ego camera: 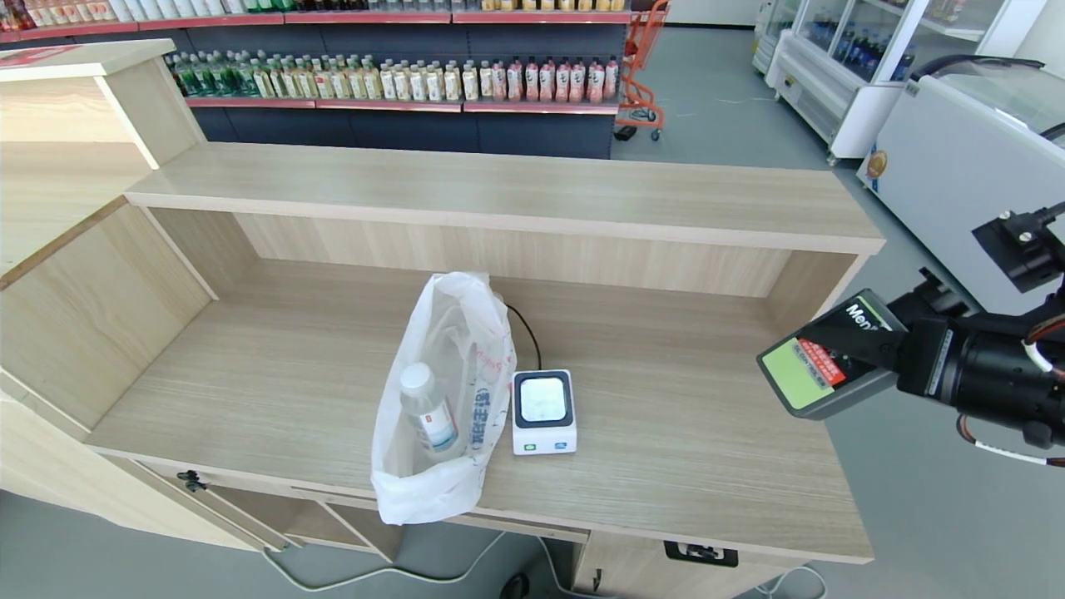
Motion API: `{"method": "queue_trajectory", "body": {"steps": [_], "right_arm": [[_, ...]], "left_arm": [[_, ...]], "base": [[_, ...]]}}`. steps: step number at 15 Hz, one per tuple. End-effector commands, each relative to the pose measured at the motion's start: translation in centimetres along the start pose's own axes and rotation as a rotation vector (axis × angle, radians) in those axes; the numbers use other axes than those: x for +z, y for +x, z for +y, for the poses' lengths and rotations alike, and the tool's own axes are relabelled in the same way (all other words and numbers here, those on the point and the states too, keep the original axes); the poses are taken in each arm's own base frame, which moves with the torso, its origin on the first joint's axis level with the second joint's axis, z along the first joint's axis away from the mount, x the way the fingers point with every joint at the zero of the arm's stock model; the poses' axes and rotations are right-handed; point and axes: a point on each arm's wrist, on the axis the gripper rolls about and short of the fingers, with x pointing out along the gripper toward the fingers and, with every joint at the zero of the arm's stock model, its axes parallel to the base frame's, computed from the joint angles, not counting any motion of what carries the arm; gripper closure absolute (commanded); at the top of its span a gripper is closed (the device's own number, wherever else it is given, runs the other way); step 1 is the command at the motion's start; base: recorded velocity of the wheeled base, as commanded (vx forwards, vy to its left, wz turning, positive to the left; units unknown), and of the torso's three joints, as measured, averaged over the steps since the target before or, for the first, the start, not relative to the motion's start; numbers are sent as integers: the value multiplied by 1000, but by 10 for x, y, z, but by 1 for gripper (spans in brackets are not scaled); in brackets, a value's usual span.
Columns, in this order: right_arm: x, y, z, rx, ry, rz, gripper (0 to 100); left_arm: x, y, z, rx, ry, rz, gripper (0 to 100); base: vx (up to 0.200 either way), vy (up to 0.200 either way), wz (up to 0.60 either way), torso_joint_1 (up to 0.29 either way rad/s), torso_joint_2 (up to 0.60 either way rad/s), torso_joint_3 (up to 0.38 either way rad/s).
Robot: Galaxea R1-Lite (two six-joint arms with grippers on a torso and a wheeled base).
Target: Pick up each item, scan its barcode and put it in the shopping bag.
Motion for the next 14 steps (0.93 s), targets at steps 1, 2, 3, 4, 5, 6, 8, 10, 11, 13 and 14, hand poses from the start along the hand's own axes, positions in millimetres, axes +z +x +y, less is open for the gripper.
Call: {"method": "queue_trajectory", "body": {"steps": [1, 2, 3, 4, 5, 6, 8, 10, 11, 13, 14], "right_arm": [[0, -1, 0, 0, -1, -2, 100], [-1, 1, -1, -5, 0, 3, 100], [-2, 5, -3, -13, 1, 10, 100], [-3, 11, -5, -23, 3, 25, 100], [-4, 18, -8, -30, 6, 41, 100], [-4, 25, -10, -34, 6, 51, 100], [-7, 41, -15, -35, -8, 57, 100], [-14, 63, -25, -47, -43, 72, 100], [-20, 73, -32, -90, -64, 82, 100], [-30, 87, -41, -130, -74, 91, 100], [-32, 90, -42, -131, -74, 94, 100]], "left_arm": [[0, 0, 0, -1, 0, 0, 100], [0, 0, 0, -1, 0, 0, 100], [0, 0, 0, -1, 2, 0, 100], [0, 0, 0, -1, 2, 0, 100], [0, 0, 0, 0, 2, -2, 100], [0, 0, 0, -1, 5, 0, 100], [0, 0, 0, -1, 5, 0, 100], [0, 0, 0, -1, 0, 0, 100], [0, 0, 0, -1, -1, 1, 100], [0, 0, 0, -1, -1, 0, 100], [0, 0, 0, 1, -1, 1, 100]], "base": [[0, 200, 0, 2, 2, 2], [0, 200, 0, -2, 7, 2], [0, 200, 0, 2, 2, -2], [0, 200, 0, 2, 2, 7], [0, 200, 0, 2, 7, 2], [0, 200, 0, 2, 2, 7], [0, 200, 0, 5, 2, 0], [0, 100, 0, 4, 1, 1], [0, 0, 0, 0, 0, 0], [0, 0, 0, 0, 0, 0], [0, 0, 0, 0, 0, 0]]}}
